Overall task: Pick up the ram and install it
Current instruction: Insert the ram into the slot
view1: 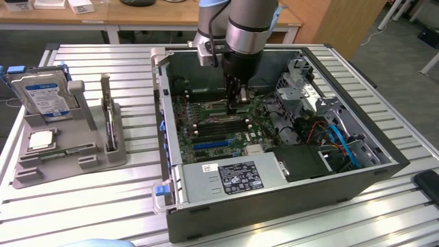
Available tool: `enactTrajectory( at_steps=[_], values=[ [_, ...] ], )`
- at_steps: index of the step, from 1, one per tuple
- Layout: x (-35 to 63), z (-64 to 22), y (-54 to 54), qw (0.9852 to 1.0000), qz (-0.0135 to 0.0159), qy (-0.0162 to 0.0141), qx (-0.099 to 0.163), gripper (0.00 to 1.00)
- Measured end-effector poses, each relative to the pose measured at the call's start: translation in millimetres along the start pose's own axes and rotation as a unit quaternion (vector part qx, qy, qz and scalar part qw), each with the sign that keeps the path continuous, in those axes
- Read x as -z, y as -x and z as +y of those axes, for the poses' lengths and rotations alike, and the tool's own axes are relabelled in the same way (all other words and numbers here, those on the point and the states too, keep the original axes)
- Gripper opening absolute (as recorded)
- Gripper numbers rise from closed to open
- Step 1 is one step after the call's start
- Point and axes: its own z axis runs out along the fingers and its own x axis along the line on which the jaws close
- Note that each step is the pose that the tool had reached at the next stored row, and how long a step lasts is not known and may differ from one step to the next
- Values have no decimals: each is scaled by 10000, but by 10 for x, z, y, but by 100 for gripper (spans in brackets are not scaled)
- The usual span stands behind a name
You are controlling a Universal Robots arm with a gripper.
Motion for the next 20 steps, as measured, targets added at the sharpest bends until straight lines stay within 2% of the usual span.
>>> enactTrajectory(
  at_steps=[11,16,20],
  values=[
    [-16,0,0,10000,2,1,0,13],
    [-25,1,1,10000,1,26,-4,13],
    [-41,1,1,10000,3,31,-8,13]
  ],
)
